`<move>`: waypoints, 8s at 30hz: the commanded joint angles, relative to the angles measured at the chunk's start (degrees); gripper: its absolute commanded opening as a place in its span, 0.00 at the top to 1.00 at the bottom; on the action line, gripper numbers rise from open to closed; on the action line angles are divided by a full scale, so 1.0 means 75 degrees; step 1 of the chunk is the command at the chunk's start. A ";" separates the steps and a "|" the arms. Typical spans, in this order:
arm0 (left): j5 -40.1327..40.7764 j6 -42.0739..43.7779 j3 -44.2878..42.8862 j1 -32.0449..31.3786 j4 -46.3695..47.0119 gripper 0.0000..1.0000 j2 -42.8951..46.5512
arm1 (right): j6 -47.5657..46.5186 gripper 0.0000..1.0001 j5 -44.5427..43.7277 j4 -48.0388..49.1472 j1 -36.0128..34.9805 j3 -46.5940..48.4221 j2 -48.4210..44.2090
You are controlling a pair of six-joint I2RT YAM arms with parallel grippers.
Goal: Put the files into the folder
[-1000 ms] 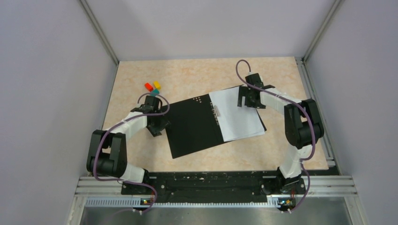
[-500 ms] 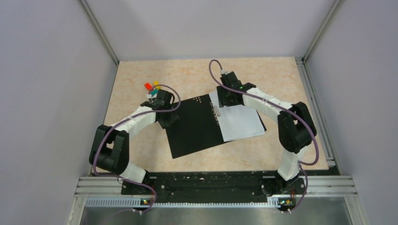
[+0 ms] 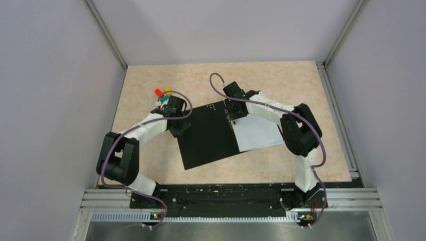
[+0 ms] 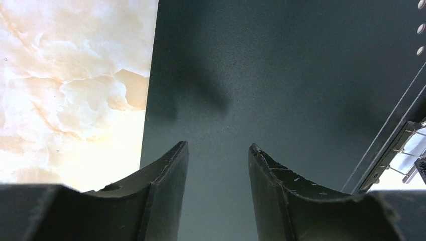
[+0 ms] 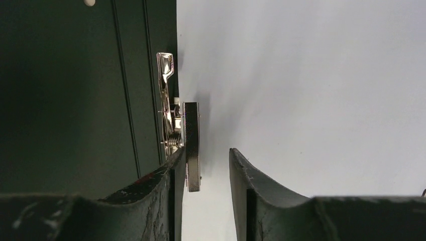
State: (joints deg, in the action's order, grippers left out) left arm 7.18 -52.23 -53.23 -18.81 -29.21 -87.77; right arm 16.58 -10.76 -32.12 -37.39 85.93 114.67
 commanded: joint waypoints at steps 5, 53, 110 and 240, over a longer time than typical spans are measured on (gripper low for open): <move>0.0279 -0.0239 0.0173 0.0035 0.0205 0.48 0.0146 | -0.0078 0.75 0.0219 0.0008 -0.0096 0.0172 0.0061; 0.1371 -0.1599 0.0279 0.0176 -0.1352 0.63 -0.0604 | -0.0079 0.33 0.0725 0.0408 -0.0345 -0.0318 -0.0987; 0.1432 -0.0921 0.0124 0.0282 -0.1203 0.62 -0.0805 | 0.1147 0.08 0.2061 0.2120 0.2771 0.0958 0.0996; 0.0788 -0.1038 0.0313 0.0735 -0.0746 0.62 -0.1126 | -0.0257 0.77 0.0265 0.0293 -0.0828 -0.0138 -0.0135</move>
State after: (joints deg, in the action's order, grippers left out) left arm 13.85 -58.61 -53.25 -14.06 -37.63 -92.40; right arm 15.03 -10.37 -30.89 -43.33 84.84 113.78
